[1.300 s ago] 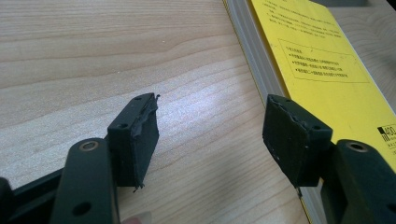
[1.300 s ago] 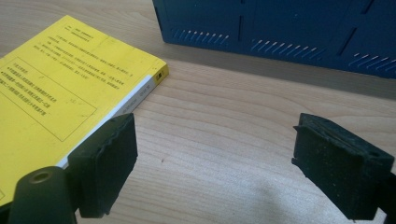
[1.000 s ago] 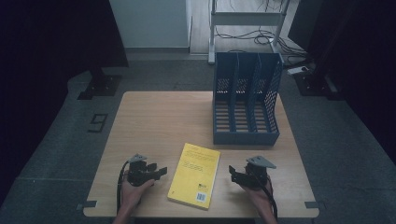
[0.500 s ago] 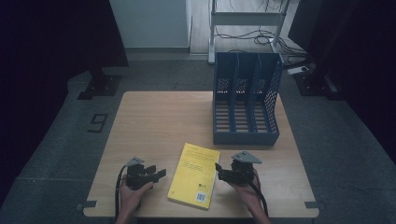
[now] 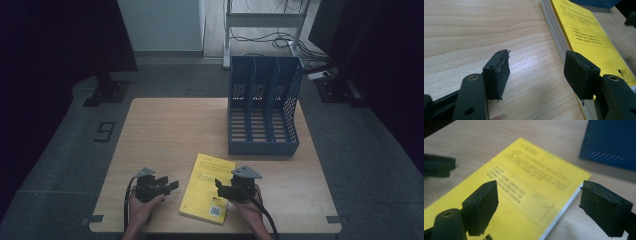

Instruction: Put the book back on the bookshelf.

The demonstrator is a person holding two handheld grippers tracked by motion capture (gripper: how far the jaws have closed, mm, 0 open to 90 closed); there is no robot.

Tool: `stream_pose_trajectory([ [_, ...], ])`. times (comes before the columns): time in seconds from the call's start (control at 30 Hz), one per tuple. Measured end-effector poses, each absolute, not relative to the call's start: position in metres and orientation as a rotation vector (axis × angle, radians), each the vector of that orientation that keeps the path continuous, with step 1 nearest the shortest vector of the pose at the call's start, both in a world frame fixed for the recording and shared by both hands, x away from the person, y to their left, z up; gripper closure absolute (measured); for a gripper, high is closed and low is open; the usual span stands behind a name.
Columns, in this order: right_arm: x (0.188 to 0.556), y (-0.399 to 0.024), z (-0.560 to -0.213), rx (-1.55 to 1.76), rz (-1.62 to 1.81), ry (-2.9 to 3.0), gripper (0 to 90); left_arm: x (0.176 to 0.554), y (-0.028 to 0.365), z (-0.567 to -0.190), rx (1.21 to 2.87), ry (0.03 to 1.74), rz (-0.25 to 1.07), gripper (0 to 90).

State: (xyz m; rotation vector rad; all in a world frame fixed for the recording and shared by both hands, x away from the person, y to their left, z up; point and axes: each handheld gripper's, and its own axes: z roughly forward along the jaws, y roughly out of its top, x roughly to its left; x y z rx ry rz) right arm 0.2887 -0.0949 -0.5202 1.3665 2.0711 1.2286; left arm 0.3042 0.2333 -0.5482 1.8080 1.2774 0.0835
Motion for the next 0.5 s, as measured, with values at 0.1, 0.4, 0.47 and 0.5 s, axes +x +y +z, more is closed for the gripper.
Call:
stream_pose_trajectory([
  [0.1, 0.286, -0.091, -0.528, 1.370, 1.218, 2.096, 14.3, 0.303, 0.233, -0.547, 1.820, 1.279, 0.087, 36.1],
  [0.4, 0.290, -0.084, -0.542, 1.394, 1.152, 2.166, 13.4, 0.305, 0.233, -0.547, 1.816, 1.277, 0.071, 35.9],
  [0.47, 0.290, -0.083, -0.544, 1.395, 1.135, 2.167, 13.3, 0.305, 0.233, -0.547, 1.816, 1.277, 0.070, 35.9],
  [0.5, 0.290, -0.083, -0.545, 1.395, 1.122, 2.168, 13.3, 0.305, 0.233, -0.547, 1.819, 1.277, 0.072, 35.9],
])
